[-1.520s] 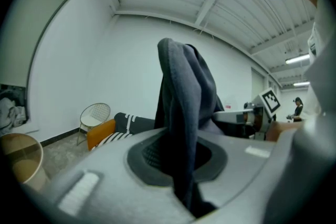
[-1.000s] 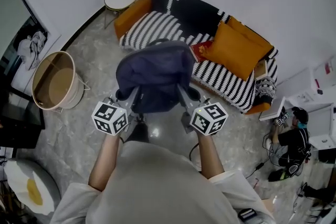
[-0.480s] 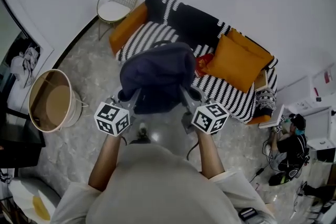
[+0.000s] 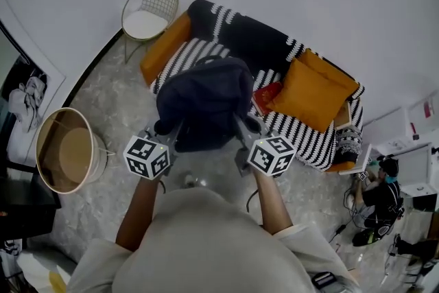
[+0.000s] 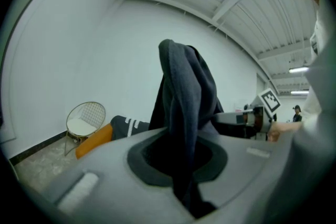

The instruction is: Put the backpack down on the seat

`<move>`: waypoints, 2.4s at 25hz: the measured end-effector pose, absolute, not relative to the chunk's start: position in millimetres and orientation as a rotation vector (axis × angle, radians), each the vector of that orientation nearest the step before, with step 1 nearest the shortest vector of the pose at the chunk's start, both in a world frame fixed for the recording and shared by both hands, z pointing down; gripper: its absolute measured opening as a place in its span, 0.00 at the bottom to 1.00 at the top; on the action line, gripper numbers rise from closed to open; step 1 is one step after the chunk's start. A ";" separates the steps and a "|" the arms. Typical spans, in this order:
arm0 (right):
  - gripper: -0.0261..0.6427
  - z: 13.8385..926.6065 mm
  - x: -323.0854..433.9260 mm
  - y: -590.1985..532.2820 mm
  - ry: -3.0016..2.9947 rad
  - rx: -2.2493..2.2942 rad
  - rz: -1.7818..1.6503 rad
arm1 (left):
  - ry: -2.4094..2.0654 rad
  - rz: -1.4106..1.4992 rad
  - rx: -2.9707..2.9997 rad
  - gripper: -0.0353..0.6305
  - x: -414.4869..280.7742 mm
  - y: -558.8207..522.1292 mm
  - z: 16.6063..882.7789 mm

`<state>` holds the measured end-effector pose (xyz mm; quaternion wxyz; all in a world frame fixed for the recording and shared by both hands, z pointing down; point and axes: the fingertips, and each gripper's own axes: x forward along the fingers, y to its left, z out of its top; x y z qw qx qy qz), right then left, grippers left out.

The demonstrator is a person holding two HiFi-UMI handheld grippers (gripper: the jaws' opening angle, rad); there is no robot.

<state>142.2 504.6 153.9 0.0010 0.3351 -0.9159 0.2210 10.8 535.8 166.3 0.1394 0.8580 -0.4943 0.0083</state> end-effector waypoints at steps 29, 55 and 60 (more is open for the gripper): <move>0.06 177.1 87.8 320.5 -2.842 1.018 0.694 | -1.389 0.050 2.442 0.09 -43.5 344.9 192.2; 0.06 210.5 50.7 32.3 -2.749 0.832 0.787 | -1.443 0.112 2.292 0.09 -77.1 59.4 222.0; 0.06 223.7 44.5 -15.6 -2.749 0.781 0.831 | -1.475 0.130 2.248 0.09 -82.5 7.3 233.9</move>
